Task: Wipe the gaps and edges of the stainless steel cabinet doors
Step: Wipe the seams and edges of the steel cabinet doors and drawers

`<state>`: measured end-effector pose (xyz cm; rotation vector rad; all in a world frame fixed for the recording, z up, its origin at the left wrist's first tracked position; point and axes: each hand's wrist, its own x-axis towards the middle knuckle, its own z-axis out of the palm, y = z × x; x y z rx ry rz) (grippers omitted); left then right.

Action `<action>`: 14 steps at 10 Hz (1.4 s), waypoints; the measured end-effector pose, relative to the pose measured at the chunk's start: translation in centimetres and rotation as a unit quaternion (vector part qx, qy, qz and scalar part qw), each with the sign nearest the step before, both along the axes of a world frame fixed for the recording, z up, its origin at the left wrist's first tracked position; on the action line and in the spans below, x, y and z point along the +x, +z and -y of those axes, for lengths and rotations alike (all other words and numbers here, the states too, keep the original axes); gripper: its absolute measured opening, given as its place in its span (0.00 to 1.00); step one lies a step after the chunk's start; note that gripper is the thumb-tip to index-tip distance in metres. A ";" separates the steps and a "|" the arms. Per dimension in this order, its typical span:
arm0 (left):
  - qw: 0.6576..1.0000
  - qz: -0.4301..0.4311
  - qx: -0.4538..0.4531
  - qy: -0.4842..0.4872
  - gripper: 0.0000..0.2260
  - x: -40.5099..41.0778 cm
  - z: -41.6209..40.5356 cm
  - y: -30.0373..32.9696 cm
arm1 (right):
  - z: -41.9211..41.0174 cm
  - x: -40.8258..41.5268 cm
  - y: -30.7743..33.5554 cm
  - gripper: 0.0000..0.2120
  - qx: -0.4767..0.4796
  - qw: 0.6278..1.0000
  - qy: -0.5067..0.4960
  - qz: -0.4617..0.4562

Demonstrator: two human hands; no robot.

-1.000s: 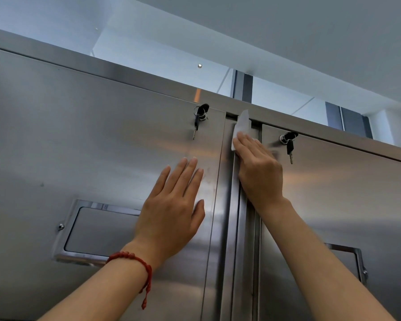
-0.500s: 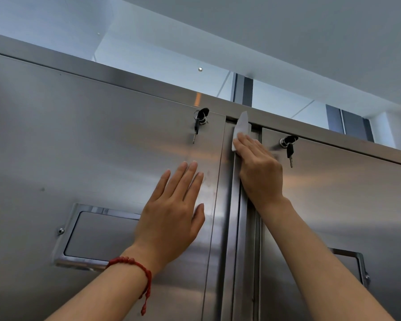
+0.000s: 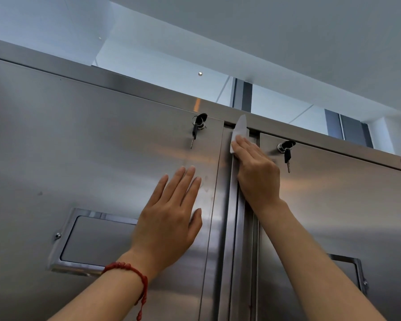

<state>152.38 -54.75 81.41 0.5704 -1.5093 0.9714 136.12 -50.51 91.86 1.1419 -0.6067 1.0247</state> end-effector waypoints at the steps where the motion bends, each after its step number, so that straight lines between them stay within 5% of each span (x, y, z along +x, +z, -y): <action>1: 1.000 0.000 0.000 0.003 0.24 0.0 0.0 0.1 | 0.1 0.2 0.1 0.15 0.005 1.000 0.006 0.012; 14: 1.000 0.002 0.005 0.003 0.25 0.0 0.0 0.0 | -0.2 0.1 -3.5 0.16 0.015 0.999 0.024 0.019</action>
